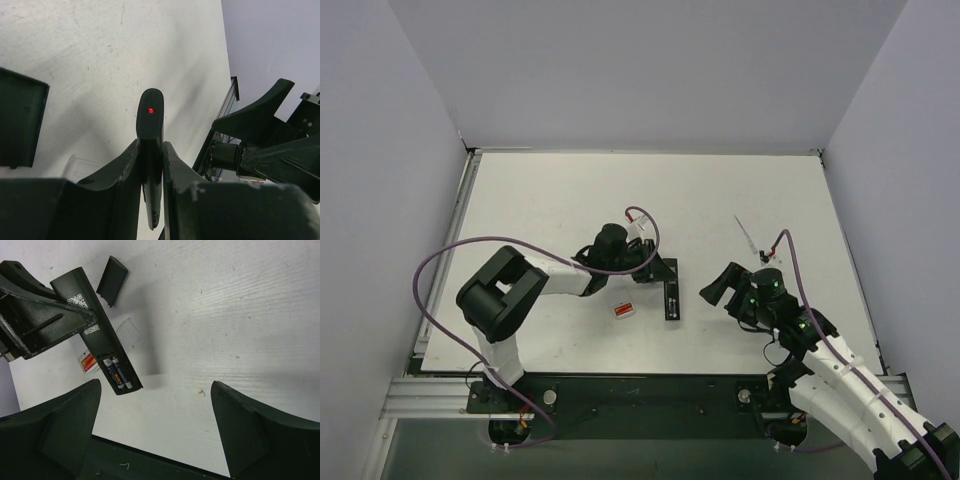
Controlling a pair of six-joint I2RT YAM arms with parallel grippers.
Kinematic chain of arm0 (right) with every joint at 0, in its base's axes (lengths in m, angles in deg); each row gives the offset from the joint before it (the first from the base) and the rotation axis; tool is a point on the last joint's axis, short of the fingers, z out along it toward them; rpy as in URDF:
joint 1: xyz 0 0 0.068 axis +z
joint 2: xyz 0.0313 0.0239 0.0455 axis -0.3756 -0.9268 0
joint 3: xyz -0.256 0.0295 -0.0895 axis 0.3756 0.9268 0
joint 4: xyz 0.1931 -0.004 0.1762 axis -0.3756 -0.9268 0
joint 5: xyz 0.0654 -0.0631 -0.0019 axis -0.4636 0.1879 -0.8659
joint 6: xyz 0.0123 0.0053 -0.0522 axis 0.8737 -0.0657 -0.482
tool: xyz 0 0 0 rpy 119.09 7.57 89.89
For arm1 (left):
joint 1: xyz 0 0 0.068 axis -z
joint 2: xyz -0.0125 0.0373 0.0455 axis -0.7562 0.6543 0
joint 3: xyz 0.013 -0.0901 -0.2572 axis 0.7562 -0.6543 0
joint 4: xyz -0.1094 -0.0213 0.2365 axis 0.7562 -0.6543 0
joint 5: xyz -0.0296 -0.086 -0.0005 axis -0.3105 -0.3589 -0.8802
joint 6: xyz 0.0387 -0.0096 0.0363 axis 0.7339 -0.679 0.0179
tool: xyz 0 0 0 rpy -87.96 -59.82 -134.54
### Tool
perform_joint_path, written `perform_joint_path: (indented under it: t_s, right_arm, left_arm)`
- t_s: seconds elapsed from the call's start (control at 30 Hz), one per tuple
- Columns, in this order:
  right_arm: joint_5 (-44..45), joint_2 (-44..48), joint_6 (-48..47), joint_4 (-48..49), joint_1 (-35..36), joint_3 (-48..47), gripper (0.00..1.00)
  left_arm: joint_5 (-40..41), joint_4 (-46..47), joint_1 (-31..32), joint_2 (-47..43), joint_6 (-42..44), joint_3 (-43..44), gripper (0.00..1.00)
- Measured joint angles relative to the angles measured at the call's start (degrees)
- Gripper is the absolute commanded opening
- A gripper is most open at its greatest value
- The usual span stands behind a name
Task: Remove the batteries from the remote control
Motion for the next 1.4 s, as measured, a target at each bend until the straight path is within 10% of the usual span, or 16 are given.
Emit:
perform_joint_path:
  t_s: [0.37,0.87,1.4]
  right_arm:
    - [2.6,1.2,-3.7,-5.9,-0.2,-2.6,0.85]
    - [8.6,-1.6,-5.9,-8.1,-0.2,-6.2,0.84]
    - [12.4,-23.6,-23.3,-8.5,-14.7,-26.0,0.82]
  left_arm:
    - [-0.1,0.0,4.4,9.3,0.0,7.3,0.22]
    - [-0.7,-9.5,5.6,12.9,4.5,15.4,0.77]
    - [5.8,-25.1,-2.5,-4.9,9.1,11.9,0.84]
